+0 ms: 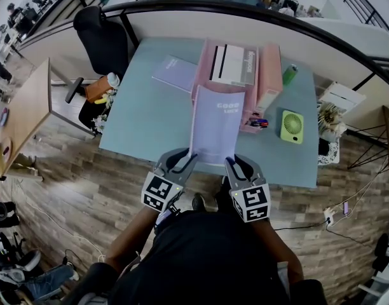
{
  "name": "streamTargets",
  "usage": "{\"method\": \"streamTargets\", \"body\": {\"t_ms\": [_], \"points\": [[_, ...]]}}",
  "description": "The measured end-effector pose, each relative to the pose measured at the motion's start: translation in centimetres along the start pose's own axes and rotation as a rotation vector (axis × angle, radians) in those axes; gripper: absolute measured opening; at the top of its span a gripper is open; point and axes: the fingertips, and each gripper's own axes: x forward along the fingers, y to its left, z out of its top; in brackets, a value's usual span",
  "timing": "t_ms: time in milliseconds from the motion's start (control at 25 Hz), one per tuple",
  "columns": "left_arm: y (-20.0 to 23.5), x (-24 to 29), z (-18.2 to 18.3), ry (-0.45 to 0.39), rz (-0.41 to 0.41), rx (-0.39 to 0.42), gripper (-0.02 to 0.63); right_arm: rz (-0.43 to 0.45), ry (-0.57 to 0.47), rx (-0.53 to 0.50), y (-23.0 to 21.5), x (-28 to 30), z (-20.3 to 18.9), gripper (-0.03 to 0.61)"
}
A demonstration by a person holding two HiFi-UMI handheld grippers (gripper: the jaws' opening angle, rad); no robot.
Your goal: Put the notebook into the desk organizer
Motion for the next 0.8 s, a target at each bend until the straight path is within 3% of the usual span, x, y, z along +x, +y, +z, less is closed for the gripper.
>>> {"method": "streamTargets", "body": {"t_ms": [800], "points": [[-2.9, -3.0, -2.8, 0.011, -0.007, -0.045, 0.155, 0.046, -0.001, -0.053, 3.5, -3.2, -1.9, 0.075]]}}
